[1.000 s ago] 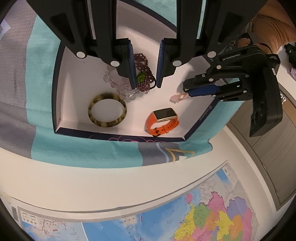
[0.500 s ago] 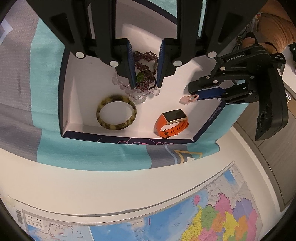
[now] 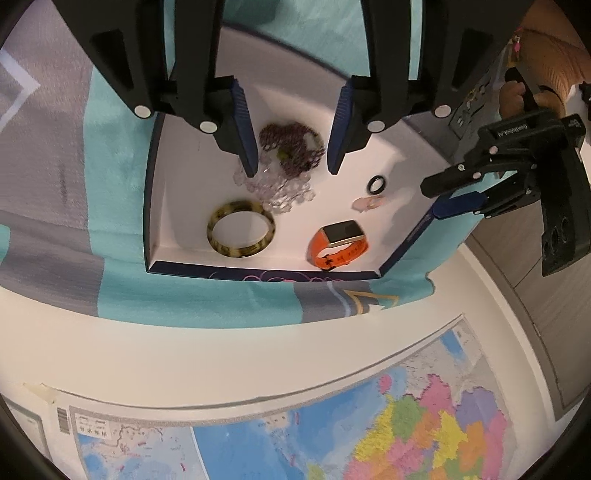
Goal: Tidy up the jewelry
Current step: 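Grasp the silver ring on the cloth with the right tool, then grasp the small gold charm with the left tool while the right tool holds the silver ring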
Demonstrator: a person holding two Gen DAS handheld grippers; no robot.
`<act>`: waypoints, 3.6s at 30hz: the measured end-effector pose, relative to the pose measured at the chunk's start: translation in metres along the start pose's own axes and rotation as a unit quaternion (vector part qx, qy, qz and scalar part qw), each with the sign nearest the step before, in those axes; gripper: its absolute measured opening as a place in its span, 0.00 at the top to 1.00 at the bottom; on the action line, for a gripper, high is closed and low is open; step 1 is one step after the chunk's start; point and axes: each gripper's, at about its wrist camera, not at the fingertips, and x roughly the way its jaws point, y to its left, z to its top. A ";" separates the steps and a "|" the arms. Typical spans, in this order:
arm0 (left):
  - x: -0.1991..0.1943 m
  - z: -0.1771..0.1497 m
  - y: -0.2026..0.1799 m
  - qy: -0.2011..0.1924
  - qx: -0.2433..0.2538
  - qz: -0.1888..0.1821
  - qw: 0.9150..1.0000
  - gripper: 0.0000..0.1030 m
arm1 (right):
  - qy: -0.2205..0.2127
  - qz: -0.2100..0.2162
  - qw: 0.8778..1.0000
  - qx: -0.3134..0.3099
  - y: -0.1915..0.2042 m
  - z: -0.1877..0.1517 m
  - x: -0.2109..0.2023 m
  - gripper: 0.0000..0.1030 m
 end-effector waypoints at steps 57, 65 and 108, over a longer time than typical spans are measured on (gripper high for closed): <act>-0.044 -0.091 -0.028 0.021 0.003 0.001 1.000 0.41 | 0.063 -0.045 0.991 -0.110 0.087 -0.092 -0.002 0.64; -0.040 -0.092 -0.039 0.026 0.019 -0.019 0.999 0.43 | 0.062 -0.050 0.991 -0.110 0.081 -0.091 -0.004 0.85; -0.052 -0.121 -0.005 0.062 -0.010 -0.015 0.998 0.87 | 0.033 -0.005 0.998 -0.058 0.066 -0.091 -0.025 0.85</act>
